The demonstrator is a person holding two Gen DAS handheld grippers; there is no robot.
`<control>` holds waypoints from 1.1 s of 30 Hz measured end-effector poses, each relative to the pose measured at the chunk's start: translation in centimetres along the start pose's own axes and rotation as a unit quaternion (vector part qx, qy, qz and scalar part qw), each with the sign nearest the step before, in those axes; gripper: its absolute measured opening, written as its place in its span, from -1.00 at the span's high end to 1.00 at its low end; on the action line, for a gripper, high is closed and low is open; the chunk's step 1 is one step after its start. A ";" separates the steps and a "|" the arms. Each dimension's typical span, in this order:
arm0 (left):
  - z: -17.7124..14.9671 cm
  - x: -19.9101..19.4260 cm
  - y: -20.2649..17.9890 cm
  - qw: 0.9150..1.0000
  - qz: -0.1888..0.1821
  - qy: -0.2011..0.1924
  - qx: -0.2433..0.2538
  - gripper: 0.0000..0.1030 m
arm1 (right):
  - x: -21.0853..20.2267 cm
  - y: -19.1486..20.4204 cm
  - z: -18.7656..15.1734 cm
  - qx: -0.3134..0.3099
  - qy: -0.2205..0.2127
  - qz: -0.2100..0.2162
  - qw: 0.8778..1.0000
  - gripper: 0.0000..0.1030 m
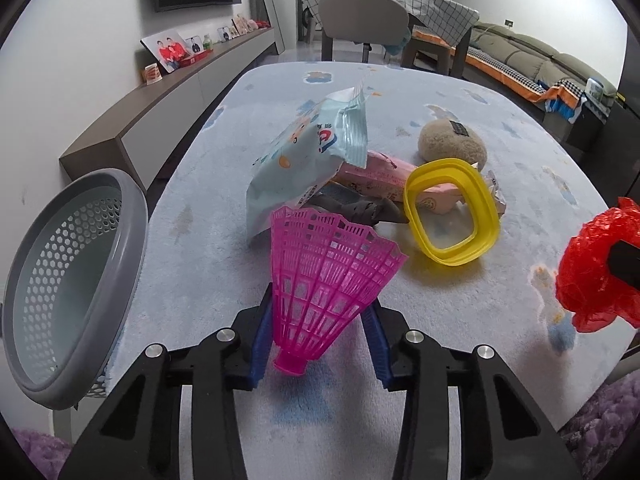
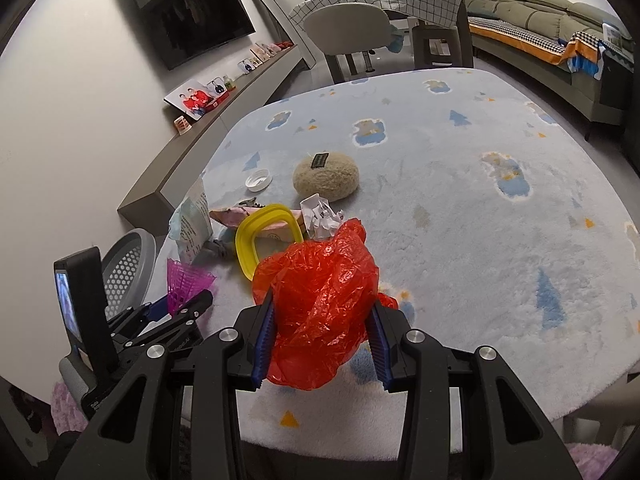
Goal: Collect trash
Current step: 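Carry the red bag and pink shuttlecock with both tools over the grey basket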
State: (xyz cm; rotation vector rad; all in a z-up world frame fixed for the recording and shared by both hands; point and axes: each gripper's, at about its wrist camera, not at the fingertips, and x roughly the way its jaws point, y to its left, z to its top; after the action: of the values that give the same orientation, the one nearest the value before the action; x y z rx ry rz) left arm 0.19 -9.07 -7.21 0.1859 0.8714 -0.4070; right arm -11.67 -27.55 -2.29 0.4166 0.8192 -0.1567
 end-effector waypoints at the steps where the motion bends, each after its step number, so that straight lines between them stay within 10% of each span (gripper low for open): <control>1: -0.1 -0.5 -0.1 1.000 0.000 -0.004 0.003 0.22 | 0.1 0.0 0.0 -0.001 0.001 -0.003 1.000 0.24; 19: -0.6 -9.2 3.2 0.997 0.001 -0.072 -0.007 0.22 | 0.2 4.7 -1.4 -0.031 0.003 -0.022 0.999 0.24; 33: -0.7 -12.1 14.3 0.987 0.110 -0.077 -0.085 0.22 | 2.7 16.0 0.8 -0.124 0.018 0.072 0.990 0.24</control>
State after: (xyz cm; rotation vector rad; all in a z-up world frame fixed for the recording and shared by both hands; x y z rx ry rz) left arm -1.23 7.44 1.63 0.0911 0.7209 -0.1377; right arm -4.64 -13.29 0.97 0.2429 0.8295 0.0863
